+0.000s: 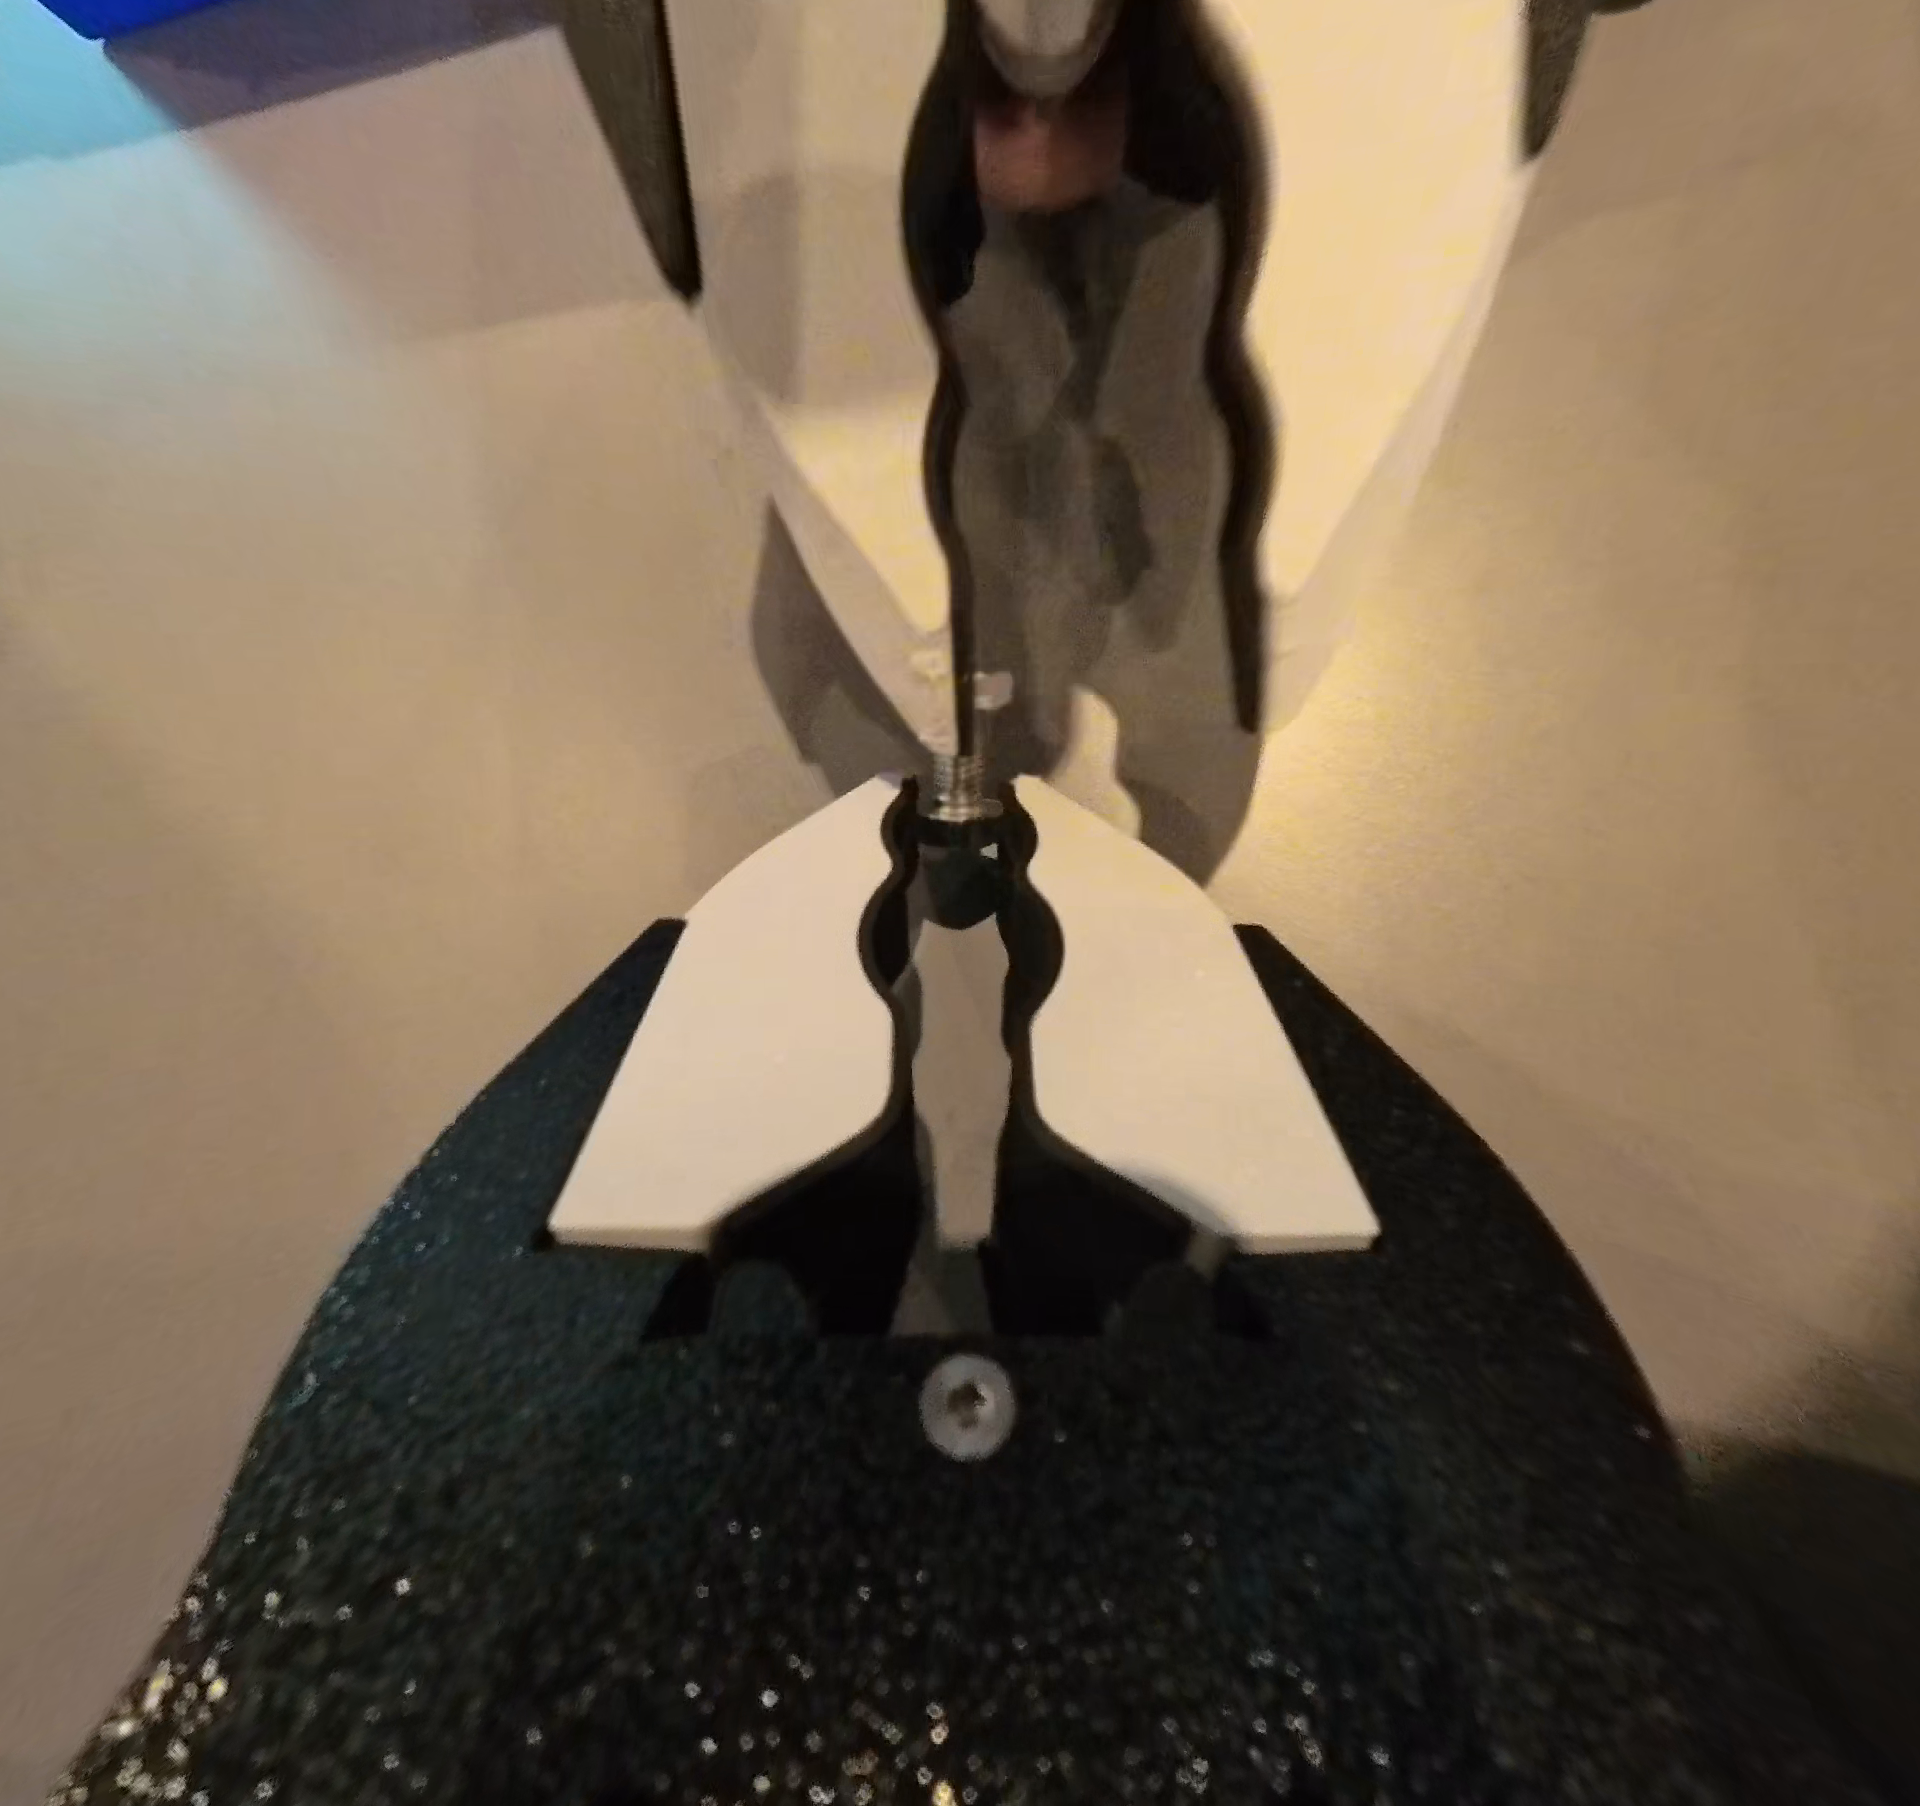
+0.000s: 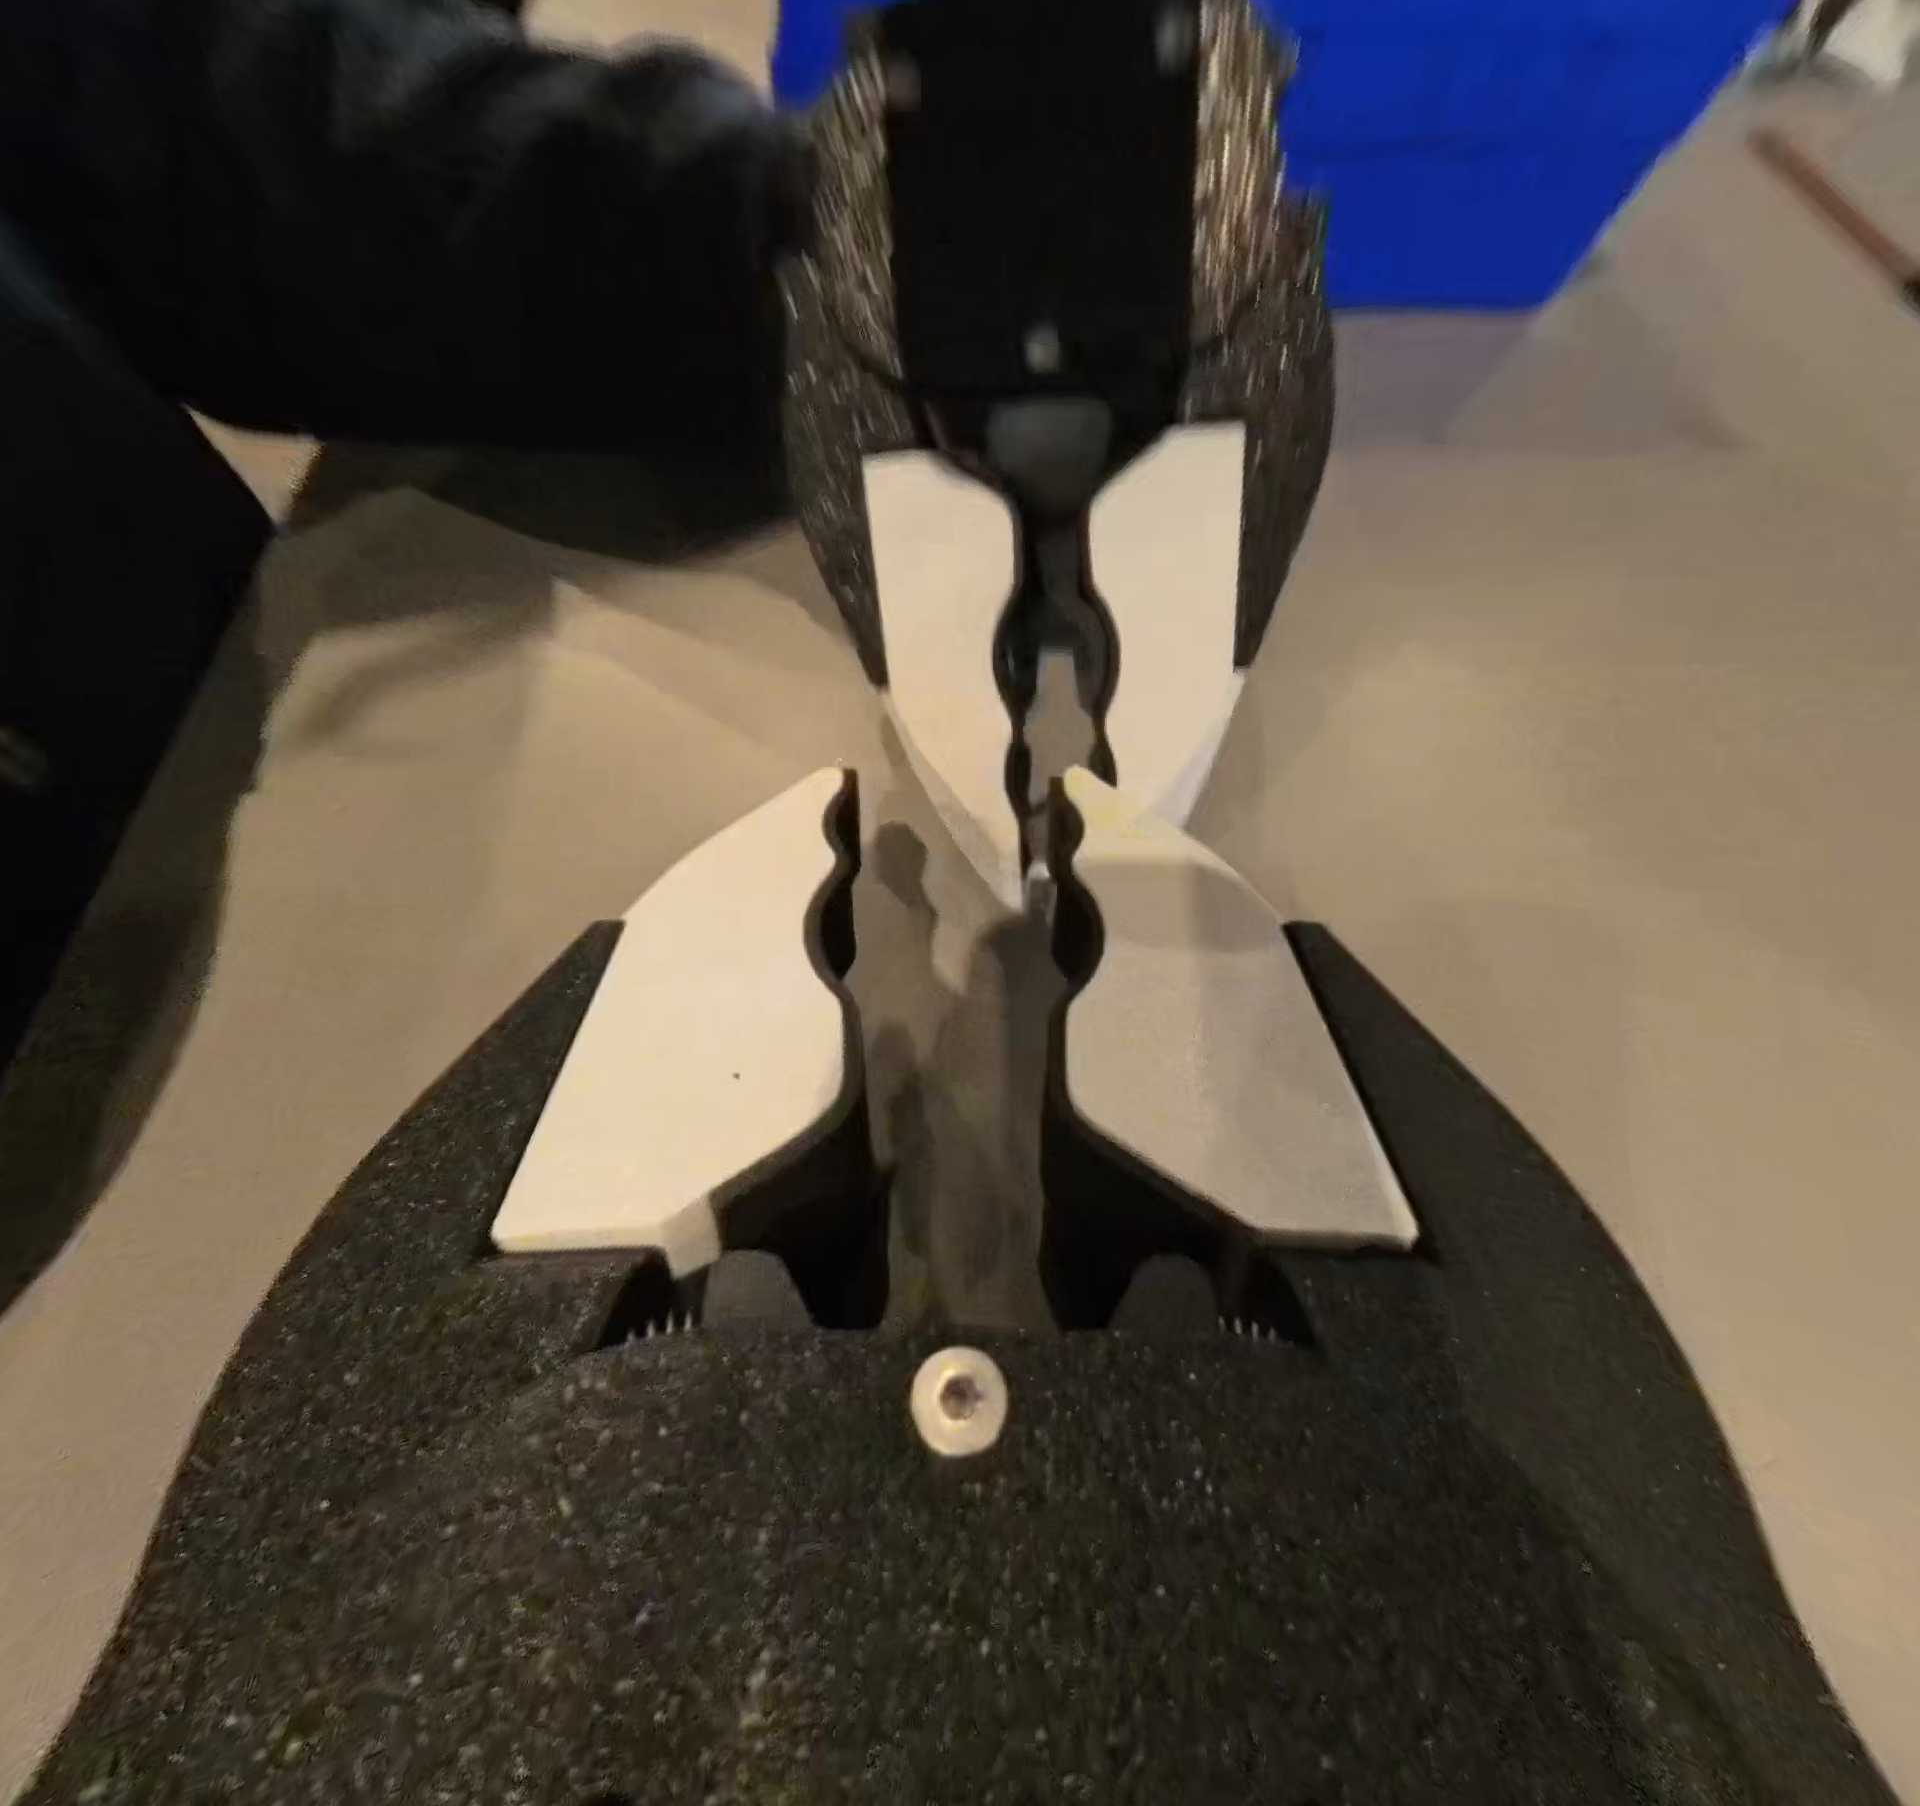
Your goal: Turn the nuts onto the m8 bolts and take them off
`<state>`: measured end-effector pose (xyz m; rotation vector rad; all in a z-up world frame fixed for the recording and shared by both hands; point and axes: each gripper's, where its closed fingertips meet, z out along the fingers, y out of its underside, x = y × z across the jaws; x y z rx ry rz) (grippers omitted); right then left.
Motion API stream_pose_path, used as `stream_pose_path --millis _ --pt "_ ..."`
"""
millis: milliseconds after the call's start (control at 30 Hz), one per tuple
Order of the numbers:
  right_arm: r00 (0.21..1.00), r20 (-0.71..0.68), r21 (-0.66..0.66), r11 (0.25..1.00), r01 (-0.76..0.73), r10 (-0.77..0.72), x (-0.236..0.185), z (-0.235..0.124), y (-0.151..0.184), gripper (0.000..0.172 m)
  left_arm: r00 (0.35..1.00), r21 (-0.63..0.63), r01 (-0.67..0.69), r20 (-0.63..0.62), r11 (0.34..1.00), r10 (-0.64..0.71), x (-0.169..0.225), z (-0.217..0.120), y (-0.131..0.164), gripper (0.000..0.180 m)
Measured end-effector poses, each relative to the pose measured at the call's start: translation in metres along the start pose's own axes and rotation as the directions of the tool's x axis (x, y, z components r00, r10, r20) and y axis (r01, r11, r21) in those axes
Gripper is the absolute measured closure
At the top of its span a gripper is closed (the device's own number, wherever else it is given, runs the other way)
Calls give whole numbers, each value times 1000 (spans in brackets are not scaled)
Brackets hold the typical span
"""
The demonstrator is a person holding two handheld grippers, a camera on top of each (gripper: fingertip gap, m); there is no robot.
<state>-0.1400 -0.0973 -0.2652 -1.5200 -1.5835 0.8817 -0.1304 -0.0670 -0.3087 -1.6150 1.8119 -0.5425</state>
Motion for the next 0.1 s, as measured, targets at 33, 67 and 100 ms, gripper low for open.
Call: stream_pose_path --millis 33,67,100 --pt "1000 -11 44 999 -7 7 1 -3 -7 138 1000 0 1 -1 1000 -1 0 0 0 166" --pt "999 -28 52 998 -32 34 6 -6 -8 138 1000 1 -1 -1 1000 1 0 0 0 166" --pt "997 -40 33 997 -65 67 11 -7 -4 136 1000 1 -3 0 1000 3 0 0 0 166"
